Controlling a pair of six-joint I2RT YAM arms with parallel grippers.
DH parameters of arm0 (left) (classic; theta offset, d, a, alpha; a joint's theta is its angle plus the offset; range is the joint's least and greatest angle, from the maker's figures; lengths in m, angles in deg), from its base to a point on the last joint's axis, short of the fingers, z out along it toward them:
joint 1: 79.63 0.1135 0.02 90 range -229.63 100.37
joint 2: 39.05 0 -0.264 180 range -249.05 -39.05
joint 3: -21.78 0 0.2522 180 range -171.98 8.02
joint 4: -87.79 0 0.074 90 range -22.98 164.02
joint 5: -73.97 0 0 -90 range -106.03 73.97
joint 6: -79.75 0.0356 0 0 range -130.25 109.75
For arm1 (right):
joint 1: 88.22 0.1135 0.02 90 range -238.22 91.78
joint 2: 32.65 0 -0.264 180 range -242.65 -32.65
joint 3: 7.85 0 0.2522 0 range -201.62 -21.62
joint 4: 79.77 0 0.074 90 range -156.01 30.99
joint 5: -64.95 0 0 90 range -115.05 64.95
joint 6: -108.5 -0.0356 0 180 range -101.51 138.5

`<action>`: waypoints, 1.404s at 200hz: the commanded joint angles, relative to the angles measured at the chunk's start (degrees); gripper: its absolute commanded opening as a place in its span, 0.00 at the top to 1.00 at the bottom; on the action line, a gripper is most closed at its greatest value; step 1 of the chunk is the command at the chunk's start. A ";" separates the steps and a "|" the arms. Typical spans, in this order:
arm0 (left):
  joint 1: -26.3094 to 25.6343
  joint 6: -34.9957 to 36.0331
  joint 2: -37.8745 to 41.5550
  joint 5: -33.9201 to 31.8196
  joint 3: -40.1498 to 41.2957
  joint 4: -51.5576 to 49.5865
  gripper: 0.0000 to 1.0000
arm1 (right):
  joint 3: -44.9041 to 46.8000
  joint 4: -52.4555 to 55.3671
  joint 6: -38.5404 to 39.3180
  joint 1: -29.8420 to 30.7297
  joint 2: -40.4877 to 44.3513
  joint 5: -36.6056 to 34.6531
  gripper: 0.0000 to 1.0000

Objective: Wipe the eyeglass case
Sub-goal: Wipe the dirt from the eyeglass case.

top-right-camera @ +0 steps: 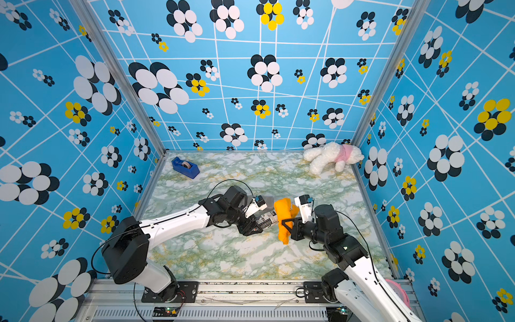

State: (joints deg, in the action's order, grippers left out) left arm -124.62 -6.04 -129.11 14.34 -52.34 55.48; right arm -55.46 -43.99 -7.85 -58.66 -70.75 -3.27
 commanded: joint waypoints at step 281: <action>5.44 -8.64 6.62 25.70 -2.03 -0.77 0.87 | -11.51 -5.21 9.63 -4.09 -17.35 -2.37 1.00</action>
State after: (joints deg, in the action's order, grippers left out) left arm -118.33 -18.65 -126.97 29.53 -53.58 54.08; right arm -65.27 -47.05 1.52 -62.16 -85.09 -6.72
